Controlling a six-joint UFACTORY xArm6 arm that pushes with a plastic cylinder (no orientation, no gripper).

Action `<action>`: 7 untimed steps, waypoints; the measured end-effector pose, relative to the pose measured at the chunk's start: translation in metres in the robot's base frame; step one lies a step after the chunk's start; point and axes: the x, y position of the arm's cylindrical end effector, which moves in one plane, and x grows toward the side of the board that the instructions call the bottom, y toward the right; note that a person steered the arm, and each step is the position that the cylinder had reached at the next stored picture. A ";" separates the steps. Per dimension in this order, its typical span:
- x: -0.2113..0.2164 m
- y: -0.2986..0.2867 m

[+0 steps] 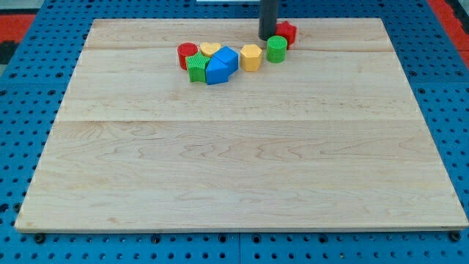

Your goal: Push the red star to the to right

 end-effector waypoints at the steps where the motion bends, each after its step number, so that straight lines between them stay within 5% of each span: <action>1: 0.010 0.023; 4: 0.002 0.093; 7: -0.012 0.072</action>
